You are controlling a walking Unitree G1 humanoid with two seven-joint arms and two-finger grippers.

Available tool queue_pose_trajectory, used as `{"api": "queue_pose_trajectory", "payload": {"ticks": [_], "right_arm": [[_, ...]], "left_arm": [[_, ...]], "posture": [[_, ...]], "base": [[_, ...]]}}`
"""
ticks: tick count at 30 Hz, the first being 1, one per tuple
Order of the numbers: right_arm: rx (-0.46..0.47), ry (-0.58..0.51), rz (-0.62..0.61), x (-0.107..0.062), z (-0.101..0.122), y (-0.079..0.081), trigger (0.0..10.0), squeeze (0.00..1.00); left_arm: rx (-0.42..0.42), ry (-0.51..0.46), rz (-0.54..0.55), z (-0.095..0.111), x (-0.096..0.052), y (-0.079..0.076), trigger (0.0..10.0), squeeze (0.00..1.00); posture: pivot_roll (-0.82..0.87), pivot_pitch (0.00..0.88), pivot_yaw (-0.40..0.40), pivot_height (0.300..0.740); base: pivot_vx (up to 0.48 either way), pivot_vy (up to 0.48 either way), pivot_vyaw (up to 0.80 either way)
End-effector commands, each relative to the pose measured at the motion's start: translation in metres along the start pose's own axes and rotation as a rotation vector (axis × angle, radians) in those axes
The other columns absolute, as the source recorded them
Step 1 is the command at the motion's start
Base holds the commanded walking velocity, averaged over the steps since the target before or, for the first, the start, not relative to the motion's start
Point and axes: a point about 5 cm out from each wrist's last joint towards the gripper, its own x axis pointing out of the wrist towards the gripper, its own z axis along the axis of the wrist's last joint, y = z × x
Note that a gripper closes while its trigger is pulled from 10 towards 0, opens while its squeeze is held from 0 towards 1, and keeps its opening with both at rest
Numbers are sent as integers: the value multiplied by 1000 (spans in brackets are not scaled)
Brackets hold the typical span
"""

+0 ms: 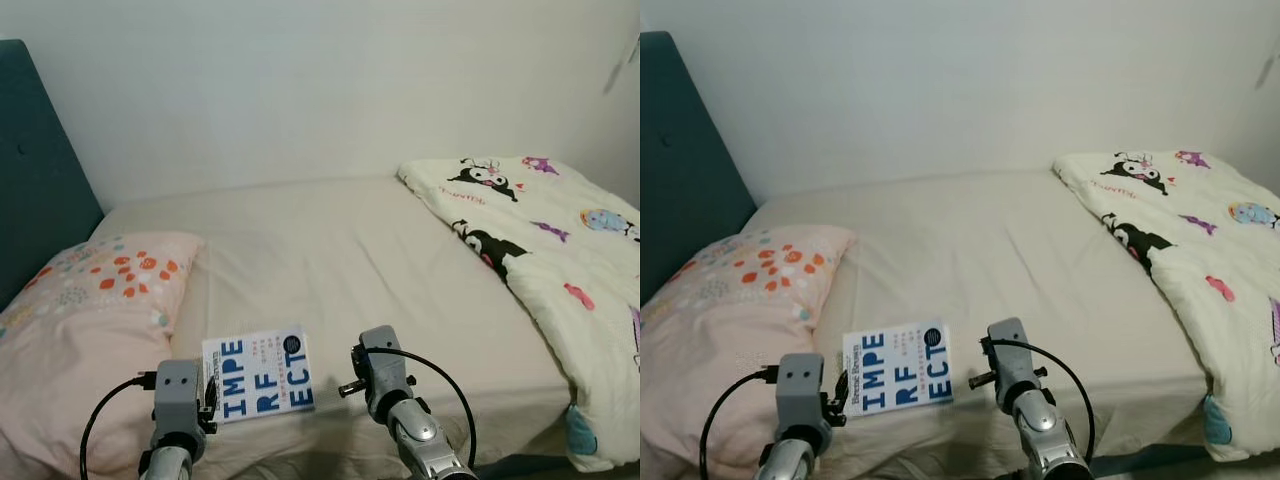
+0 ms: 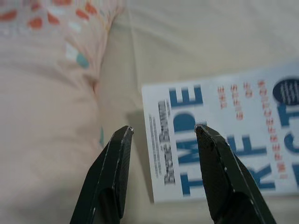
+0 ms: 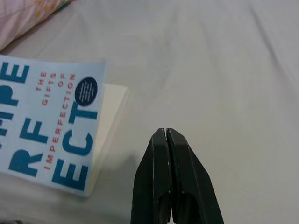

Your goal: Clean up the room

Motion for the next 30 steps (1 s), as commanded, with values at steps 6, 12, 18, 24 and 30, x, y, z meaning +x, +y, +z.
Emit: {"api": "queue_pose_trajectory", "payload": {"ticks": [6,12,18,24,30], "right_arm": [[-8,18,24,0,-2,4,10000,0],[-11,22,42,0,-3,6,10000,0],[-3,32,117,1,-4,17,10000,0],[-73,108,199,-1,-16,29,10000,0],[-88,149,203,-2,-21,30,10000,0]], "left_arm": [[11,0,3,-3,0,-1,10000,0],[4,-5,13,-3,-1,0,10000,0],[-3,-2,20,-6,-3,2,10000,0],[17,52,5,-19,-8,2,10000,0],[23,68,2,-23,-8,3,10000,0]], "posture": [[4,0,-44,703],[6,0,-48,723],[7,0,-52,732],[11,0,-55,732],[13,0,-57,732]], "base": [[0,0,0],[0,0,0],[0,0,0],[0,0,0],[0,0,0]]}}
